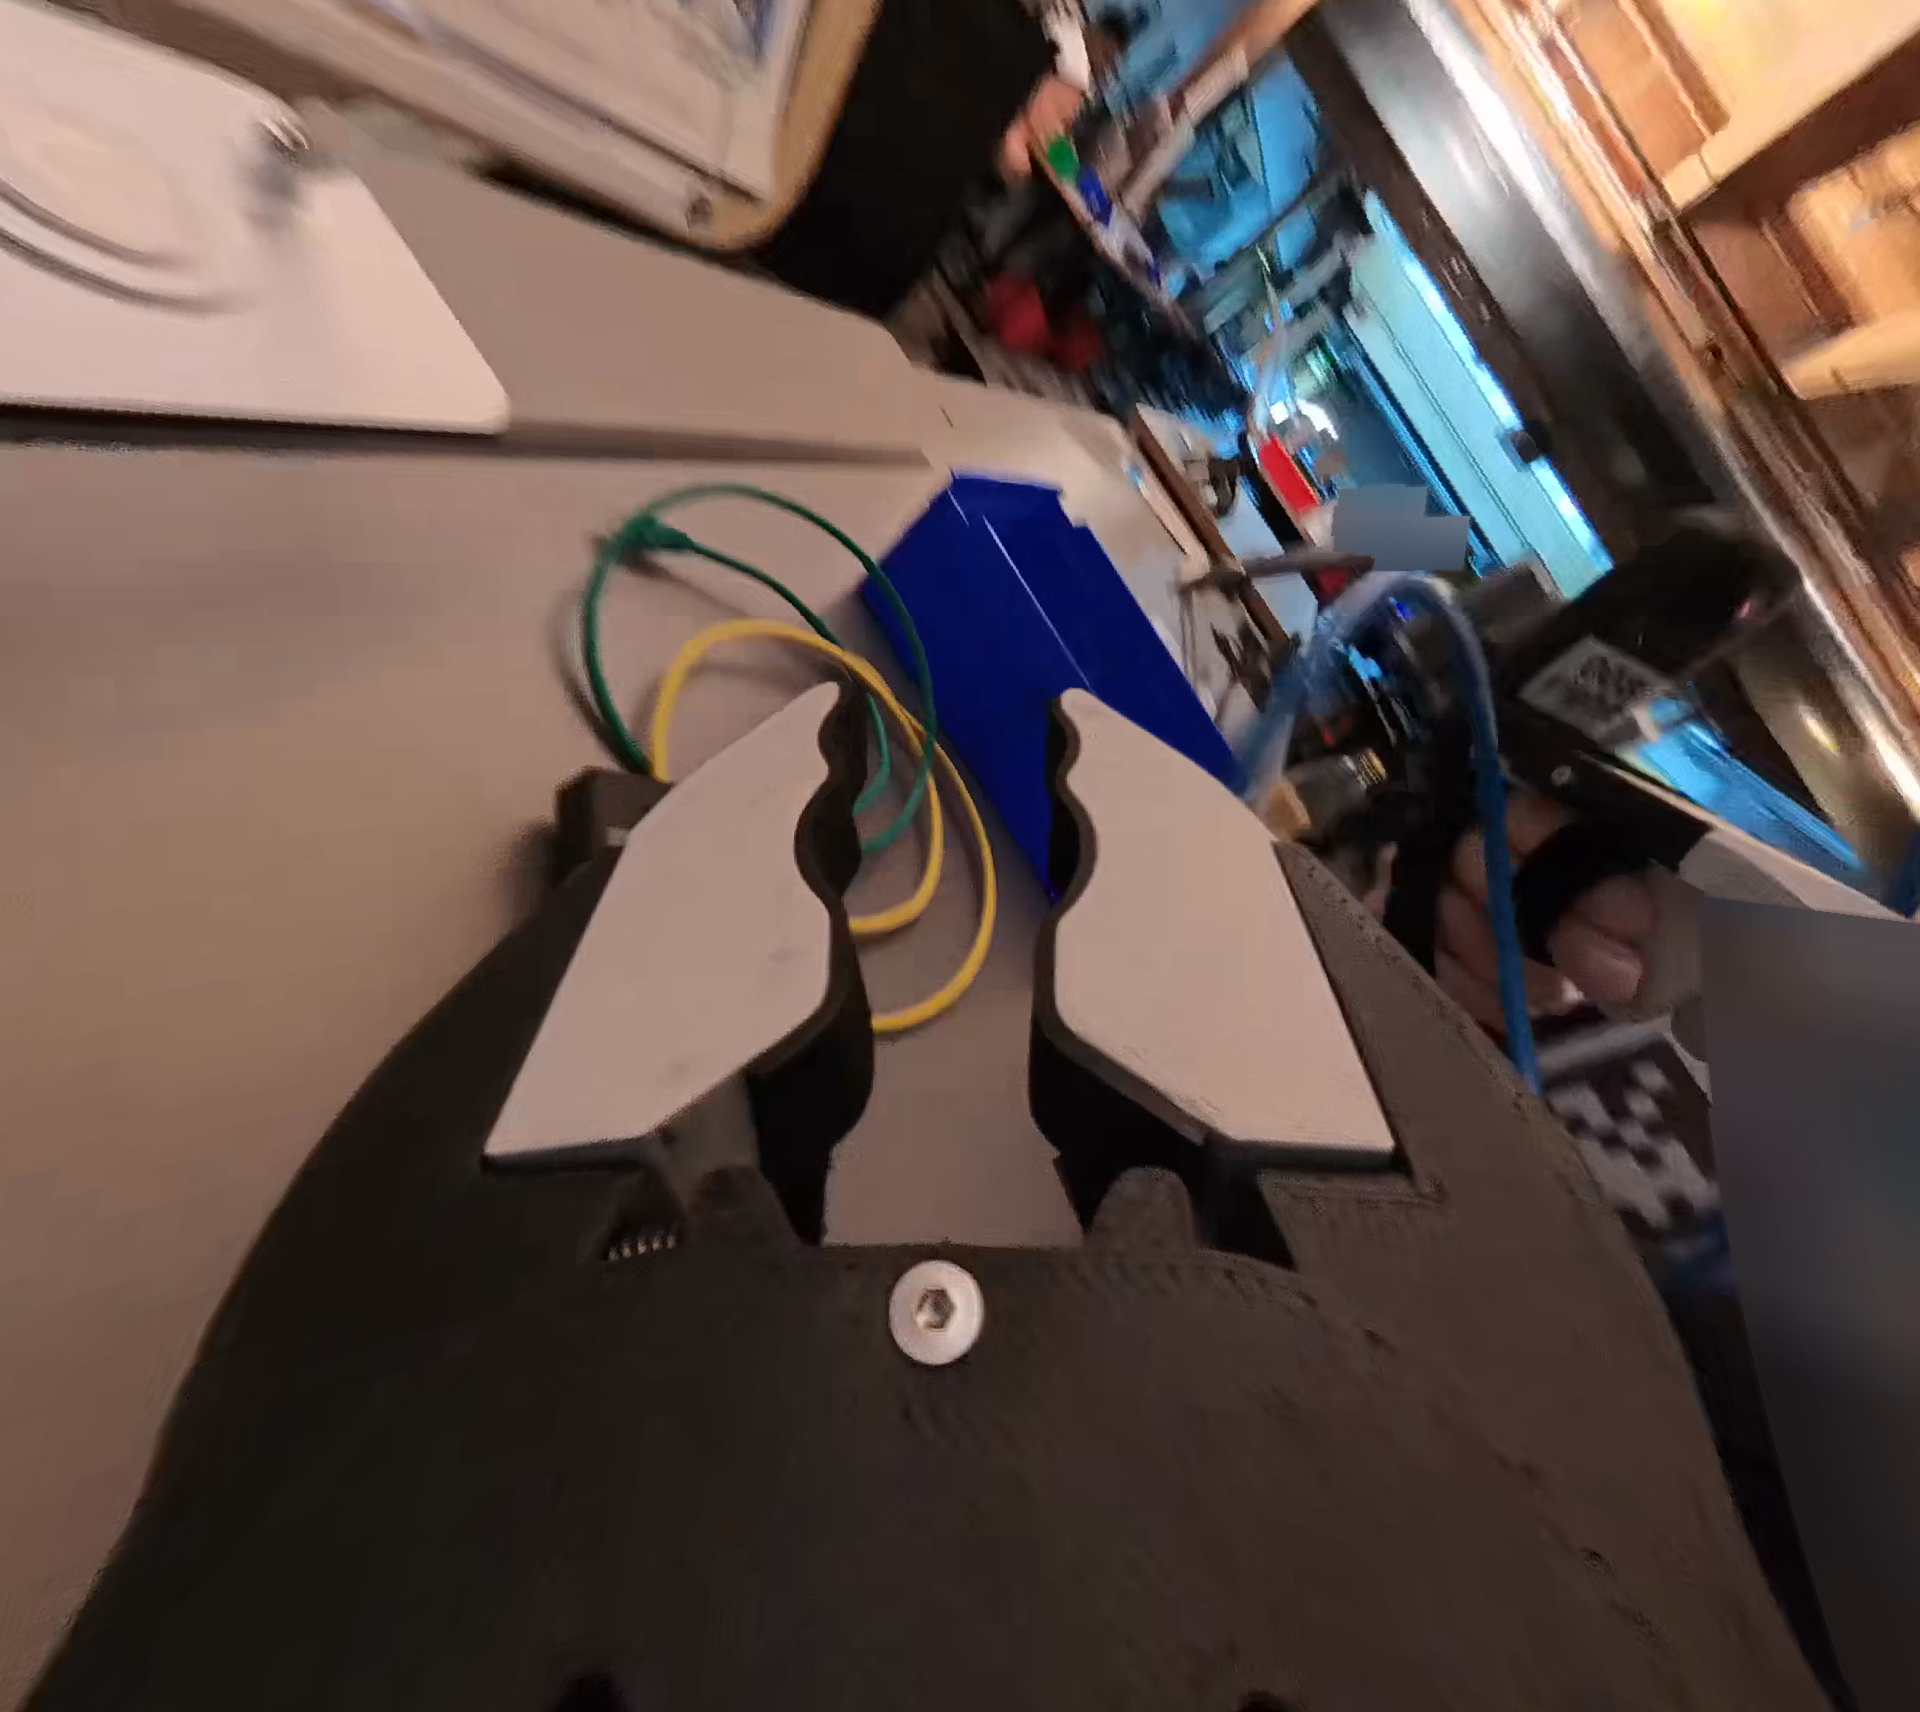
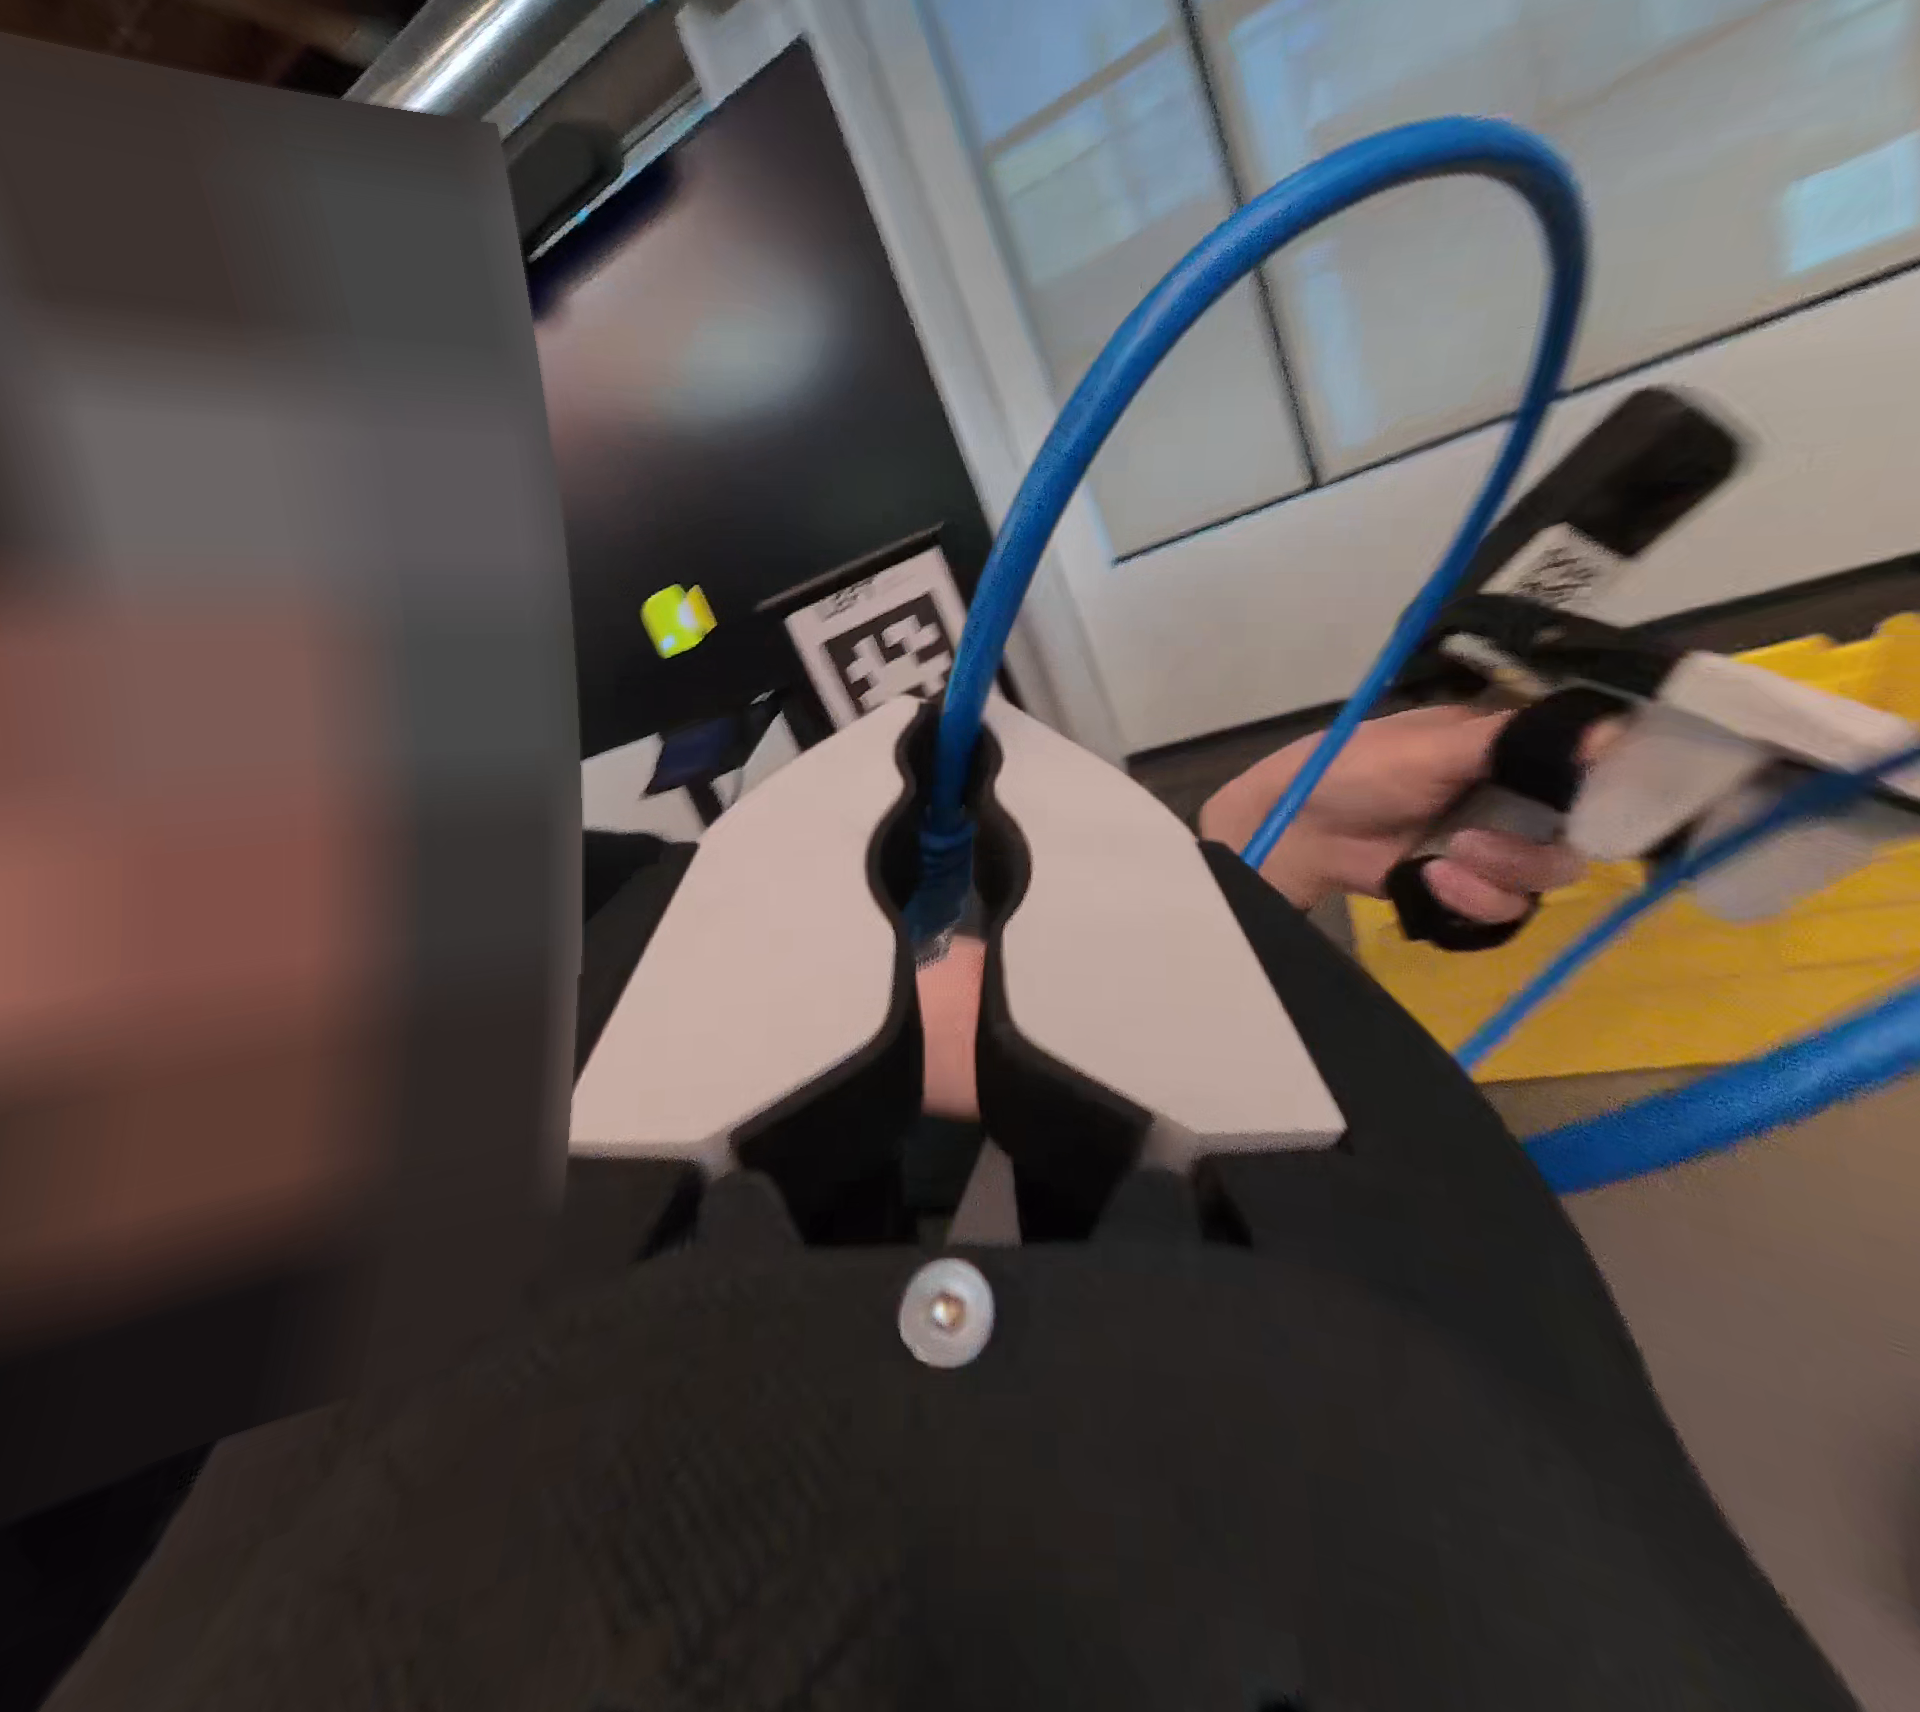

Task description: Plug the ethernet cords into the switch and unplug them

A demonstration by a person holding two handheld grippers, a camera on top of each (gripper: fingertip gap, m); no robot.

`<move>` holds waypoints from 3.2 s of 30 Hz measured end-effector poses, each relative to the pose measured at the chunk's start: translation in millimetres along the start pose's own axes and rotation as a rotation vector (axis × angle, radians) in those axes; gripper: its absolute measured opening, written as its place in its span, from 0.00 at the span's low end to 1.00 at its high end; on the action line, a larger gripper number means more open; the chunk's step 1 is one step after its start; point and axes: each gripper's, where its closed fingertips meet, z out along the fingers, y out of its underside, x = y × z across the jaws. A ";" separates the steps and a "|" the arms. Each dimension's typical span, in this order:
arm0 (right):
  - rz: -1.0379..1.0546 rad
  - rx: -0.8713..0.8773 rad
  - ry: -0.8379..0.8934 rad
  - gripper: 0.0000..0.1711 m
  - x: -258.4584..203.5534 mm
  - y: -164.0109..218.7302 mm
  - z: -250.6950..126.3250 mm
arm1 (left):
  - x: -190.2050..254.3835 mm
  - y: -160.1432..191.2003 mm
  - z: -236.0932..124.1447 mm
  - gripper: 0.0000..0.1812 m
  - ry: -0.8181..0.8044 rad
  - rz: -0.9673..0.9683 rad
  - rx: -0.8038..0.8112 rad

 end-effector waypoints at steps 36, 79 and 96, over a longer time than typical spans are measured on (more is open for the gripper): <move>-0.670 0.178 0.329 0.03 18.2 -18.2 -13.0 | 193.7 77.5 14.9 0.07 0.436 0.771 -0.031; -0.041 -0.226 0.247 0.07 42.7 30.6 -12.1 | 159.7 74.8 5.1 0.08 -0.195 1.788 0.059; -0.050 -0.268 0.257 0.07 47.9 37.9 -12.9 | 151.7 78.2 4.8 0.11 -0.172 1.739 -0.003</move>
